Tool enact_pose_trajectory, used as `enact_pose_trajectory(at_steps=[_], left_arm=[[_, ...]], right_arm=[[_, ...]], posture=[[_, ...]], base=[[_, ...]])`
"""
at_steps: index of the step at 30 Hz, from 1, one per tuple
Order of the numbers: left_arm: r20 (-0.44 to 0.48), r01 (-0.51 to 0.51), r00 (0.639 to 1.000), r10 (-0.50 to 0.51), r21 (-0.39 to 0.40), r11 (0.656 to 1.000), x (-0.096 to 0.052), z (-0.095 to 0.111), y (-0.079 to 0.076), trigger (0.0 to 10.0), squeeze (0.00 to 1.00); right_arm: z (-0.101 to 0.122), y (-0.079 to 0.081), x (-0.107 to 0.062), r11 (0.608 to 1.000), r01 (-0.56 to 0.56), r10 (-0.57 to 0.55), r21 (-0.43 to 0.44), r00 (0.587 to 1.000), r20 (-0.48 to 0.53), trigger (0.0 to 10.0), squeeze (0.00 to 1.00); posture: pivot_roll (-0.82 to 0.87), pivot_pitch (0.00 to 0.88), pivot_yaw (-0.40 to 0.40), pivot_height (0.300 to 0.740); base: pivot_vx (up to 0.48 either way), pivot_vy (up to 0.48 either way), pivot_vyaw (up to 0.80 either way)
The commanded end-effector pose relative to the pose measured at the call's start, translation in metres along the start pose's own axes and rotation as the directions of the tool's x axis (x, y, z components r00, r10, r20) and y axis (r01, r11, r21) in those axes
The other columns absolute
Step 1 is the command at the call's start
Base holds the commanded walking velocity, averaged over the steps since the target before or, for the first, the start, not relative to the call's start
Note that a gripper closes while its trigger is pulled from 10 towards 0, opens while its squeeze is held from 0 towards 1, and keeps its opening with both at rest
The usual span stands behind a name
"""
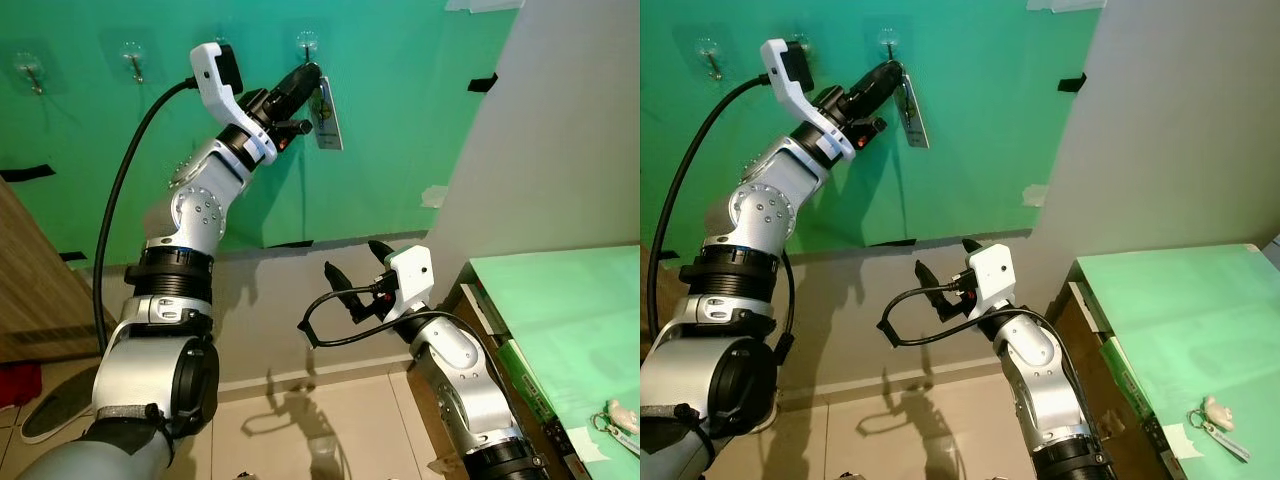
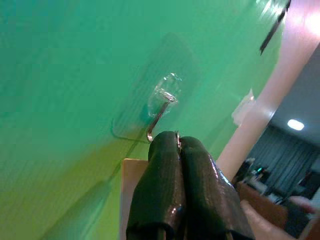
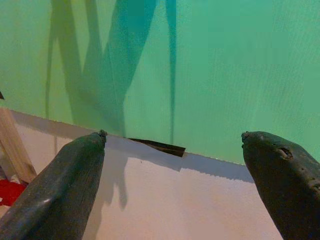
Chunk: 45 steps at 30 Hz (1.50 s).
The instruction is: Hang keys on a hook
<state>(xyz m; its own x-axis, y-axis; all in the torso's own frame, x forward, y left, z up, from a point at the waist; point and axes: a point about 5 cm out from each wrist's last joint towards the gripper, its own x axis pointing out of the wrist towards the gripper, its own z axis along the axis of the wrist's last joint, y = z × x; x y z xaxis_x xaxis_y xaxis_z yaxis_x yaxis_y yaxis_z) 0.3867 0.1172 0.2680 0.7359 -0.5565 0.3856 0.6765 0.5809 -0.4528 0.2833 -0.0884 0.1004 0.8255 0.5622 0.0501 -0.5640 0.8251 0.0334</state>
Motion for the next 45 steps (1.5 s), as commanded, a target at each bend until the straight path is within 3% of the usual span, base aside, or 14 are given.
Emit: enact_pose_trajectory(at_steps=[1,15,17,18,19,20,21,30,35,37,38,40,43,45], left_arm=[[0.034,-0.025,0.999,0.027,-0.055,0.998,0.003,0.010,0.002,10.0,0.00],[-0.015,-0.144,0.990,0.143,-0.147,0.979,-0.001,-0.003,0.017,10.0,0.00],[-0.061,-0.189,0.981,0.185,-0.069,0.980,-0.001,-0.009,0.019,10.0,0.00],[-0.107,-0.212,0.969,0.221,0.093,0.973,0.000,-0.015,0.019,10.0,0.00],[-0.107,-0.212,0.969,0.221,0.093,0.973,0.000,-0.015,0.019,10.0,0.00],[-0.143,-0.216,0.955,0.258,0.256,0.942,0.001,-0.023,0.018,10.0,0.00],[-0.148,-0.220,0.952,0.268,0.277,0.935,0.002,-0.025,0.017,10.0,0.00],[-0.026,-0.323,0.945,0.326,0.077,0.943,0.002,-0.010,0.022,10.0,0.00],[0.010,-0.340,0.939,0.344,-0.117,0.933,0.000,-0.008,0.027,10.0,0.00],[0.028,-0.367,0.928,0.372,-0.110,0.924,-0.001,-0.005,0.029,10.0,0.00],[0.037,-0.376,0.925,0.379,-0.073,0.924,-0.001,-0.004,0.030,10.0,1.00],[0.050,-0.396,0.918,0.393,0.083,0.914,-0.002,-0.001,0.029,10.0,1.00],[0.087,-0.428,0.901,0.426,0.351,0.833,-0.002,0.004,0.028,10.0,1.00],[0.117,-0.455,0.888,0.445,0.372,0.809,-0.004,0.009,0.029,10.0,1.00]], right_arm=[[0.003,0.000,0.000,1.000,-0.007,0.007,-0.005,1.000,0.004,10.0,0.13],[0.001,0.000,-0.001,1.000,-0.008,0.008,0.002,1.000,-0.010,10.0,0.13],[0.000,0.001,-0.001,1.000,-0.009,0.009,0.002,1.000,-0.014,10.0,0.13],[0.000,0.001,-0.002,1.000,-0.009,0.009,0.002,1.000,-0.016,10.0,0.13],[0.000,0.001,-0.002,1.000,-0.009,0.009,0.002,1.000,-0.016,10.0,0.13],[-0.001,0.000,-0.002,1.000,-0.010,0.010,0.003,1.000,-0.019,10.0,0.13],[-0.001,0.000,-0.002,1.000,-0.010,0.010,0.003,1.000,-0.020,10.0,0.13],[-0.001,0.000,-0.002,1.000,-0.012,0.012,0.002,1.000,-0.025,10.0,0.13],[-0.002,0.001,-0.002,1.000,-0.014,0.014,0.004,0.999,-0.029,10.0,0.13],[-0.002,0.001,-0.003,1.000,-0.014,0.014,0.005,0.999,-0.030,10.0,0.14],[-0.002,0.001,-0.003,1.000,-0.014,0.014,0.005,0.999,-0.030,10.0,0.13],[-0.002,0.001,-0.003,1.000,-0.015,0.015,0.005,0.999,-0.031,10.0,0.13],[-0.002,0.001,-0.003,1.000,-0.015,0.015,0.004,0.999,-0.032,10.0,0.13],[-0.003,0.001,-0.004,1.000,-0.015,0.015,0.004,0.999,-0.034,10.0,0.13]], posture=[[-0.05,0.000,0.018,0.740],[-0.05,0.000,0.019,0.740],[-0.05,0.000,0.017,0.740],[-0.05,0.000,0.016,0.740],[-0.05,0.000,0.016,0.740],[-0.05,0.000,0.016,0.740],[-0.05,0.000,0.016,0.740],[-0.05,0.000,0.012,0.740],[-0.05,0.000,0.013,0.740],[-0.05,0.000,0.013,0.740],[-0.05,0.000,0.013,0.740],[-0.05,0.000,0.012,0.740],[-0.05,0.000,0.011,0.740],[-0.05,0.000,0.010,0.740]], base=[[0.000,0.000,0.00],[0.000,0.000,0.00],[0.000,0.000,0.00],[0.000,0.000,0.00],[0.000,0.000,0.00],[0.000,0.000,0.00],[0.000,0.000,0.00],[0.000,0.000,0.00],[0.000,0.000,0.00],[0.000,0.000,0.00],[0.000,0.000,0.00],[0.000,0.000,0.00],[0.000,0.000,0.00],[0.000,0.000,0.00]])
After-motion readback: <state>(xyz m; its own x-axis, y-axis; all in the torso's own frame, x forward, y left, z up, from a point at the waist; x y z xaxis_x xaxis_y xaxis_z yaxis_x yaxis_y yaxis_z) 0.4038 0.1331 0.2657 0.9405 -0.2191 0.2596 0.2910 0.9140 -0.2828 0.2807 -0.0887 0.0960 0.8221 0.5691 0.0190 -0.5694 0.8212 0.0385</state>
